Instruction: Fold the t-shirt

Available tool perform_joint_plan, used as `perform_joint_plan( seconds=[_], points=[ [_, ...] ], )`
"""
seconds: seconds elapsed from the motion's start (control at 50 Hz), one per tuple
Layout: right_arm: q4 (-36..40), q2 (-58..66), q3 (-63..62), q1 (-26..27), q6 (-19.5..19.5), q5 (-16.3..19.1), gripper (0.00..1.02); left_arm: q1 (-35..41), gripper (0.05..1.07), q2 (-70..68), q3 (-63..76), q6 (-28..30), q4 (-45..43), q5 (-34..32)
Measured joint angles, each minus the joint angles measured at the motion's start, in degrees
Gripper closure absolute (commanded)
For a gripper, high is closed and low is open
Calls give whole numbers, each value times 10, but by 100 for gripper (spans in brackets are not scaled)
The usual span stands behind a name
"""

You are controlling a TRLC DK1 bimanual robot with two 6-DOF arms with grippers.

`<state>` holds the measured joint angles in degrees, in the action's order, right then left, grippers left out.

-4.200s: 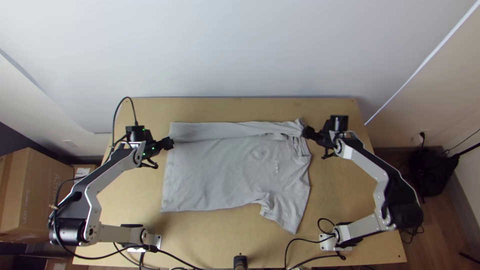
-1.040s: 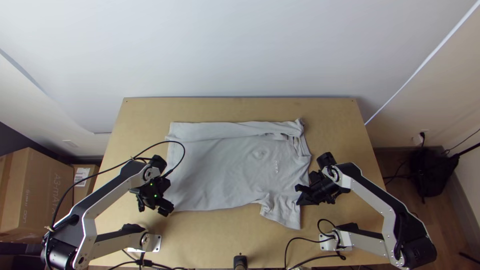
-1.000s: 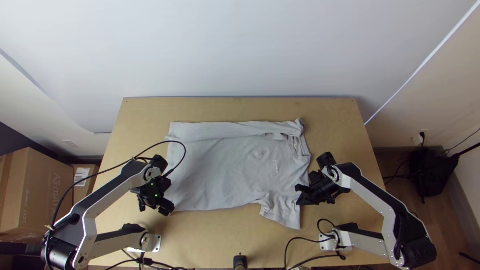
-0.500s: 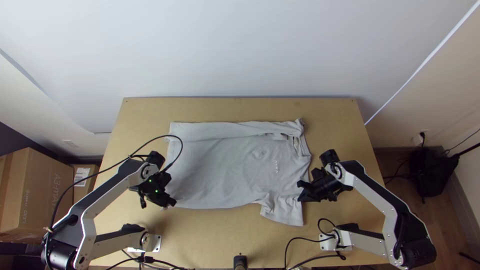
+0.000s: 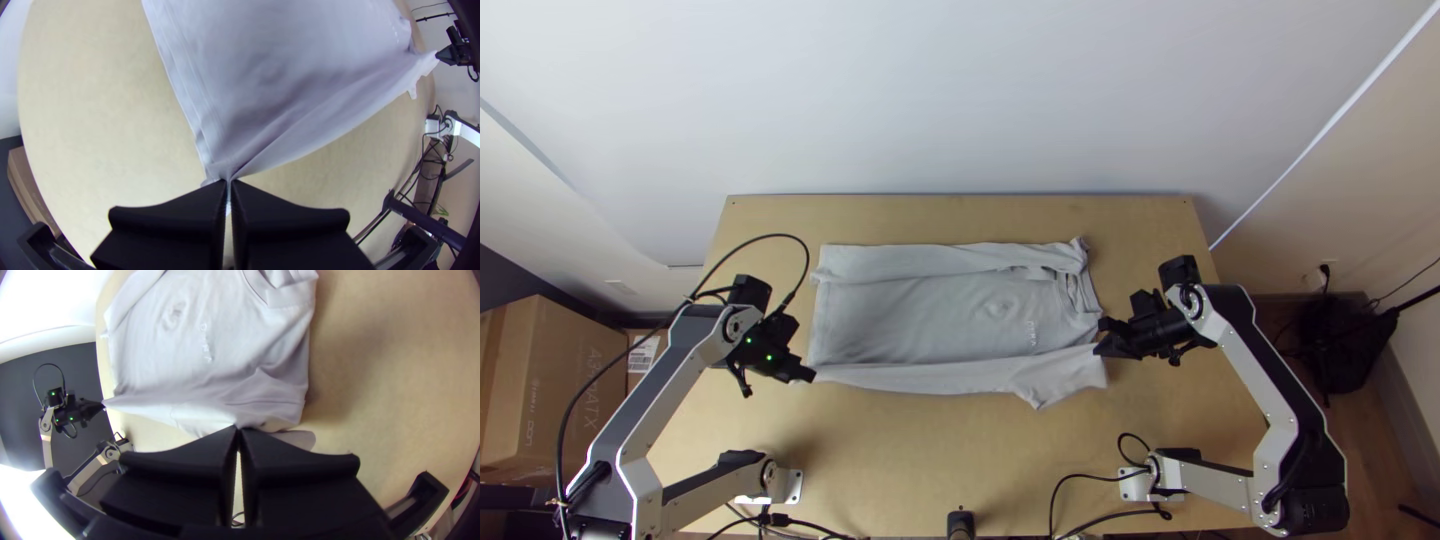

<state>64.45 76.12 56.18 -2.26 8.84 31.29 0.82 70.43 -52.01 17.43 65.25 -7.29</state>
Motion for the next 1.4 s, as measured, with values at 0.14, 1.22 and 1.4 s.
perform_joint_plan(
  seconds=[0.14,1.22,1.4],
  points=[
    [2,6,42,-6,0,0,100,-2,104,6,-52,-13,-1,-3],
    [-25,379,478,-24,33,-13,100,-32,104,370,-474,-76,-37,-13],
    [-24,438,530,-23,37,-19,100,-32,104,447,-546,-91,-38,-13]
  ],
)
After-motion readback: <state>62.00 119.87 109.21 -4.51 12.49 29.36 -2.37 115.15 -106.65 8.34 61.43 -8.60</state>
